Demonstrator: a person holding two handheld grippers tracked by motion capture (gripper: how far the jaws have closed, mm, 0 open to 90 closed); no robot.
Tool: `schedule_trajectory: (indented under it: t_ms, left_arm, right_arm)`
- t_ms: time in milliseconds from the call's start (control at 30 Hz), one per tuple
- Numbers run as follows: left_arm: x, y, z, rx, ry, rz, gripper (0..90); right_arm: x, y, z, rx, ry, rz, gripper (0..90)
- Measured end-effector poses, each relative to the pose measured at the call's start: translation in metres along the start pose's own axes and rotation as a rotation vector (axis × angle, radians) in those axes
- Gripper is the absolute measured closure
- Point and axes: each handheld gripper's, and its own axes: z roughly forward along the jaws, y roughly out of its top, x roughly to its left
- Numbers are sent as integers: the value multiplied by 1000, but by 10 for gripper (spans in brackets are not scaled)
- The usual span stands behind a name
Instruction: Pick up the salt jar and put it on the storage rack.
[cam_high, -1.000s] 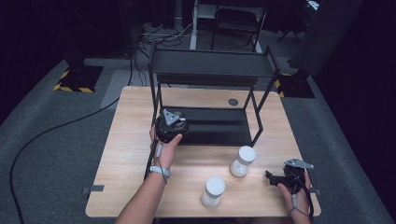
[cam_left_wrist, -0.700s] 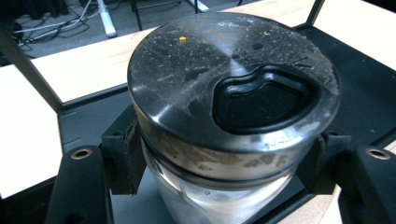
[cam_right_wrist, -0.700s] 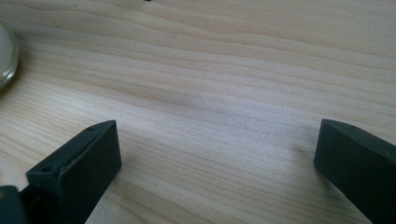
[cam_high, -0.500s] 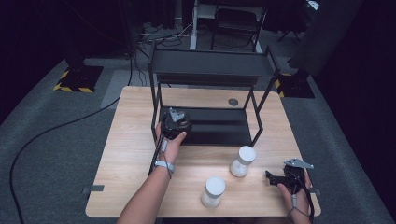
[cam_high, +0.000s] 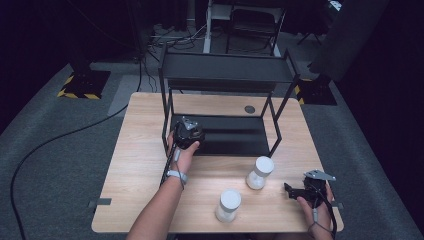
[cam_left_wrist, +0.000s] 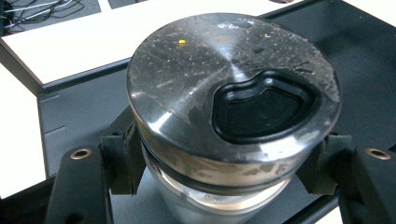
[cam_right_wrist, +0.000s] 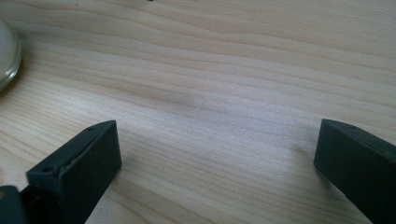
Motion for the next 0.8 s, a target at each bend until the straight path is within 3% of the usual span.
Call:
schedule_trajectory:
  t_ms: [200,300,533,800]
  left_arm:
    - [-4,-4,-9,-76,15,5,158]
    - [-8,-5,-16,-110,18,31,141]
    - [-10,-8,-39,-177,2,19,130]
    - [-10,-13,-68,-222,9,41,129]
  right_arm:
    - [0,0,0,0,0,0,4]
    - [0,0,0,0,0,0,4]
    - [0,0,0,0,1,0,4]
    - [0,1,1,1,3,1,3]
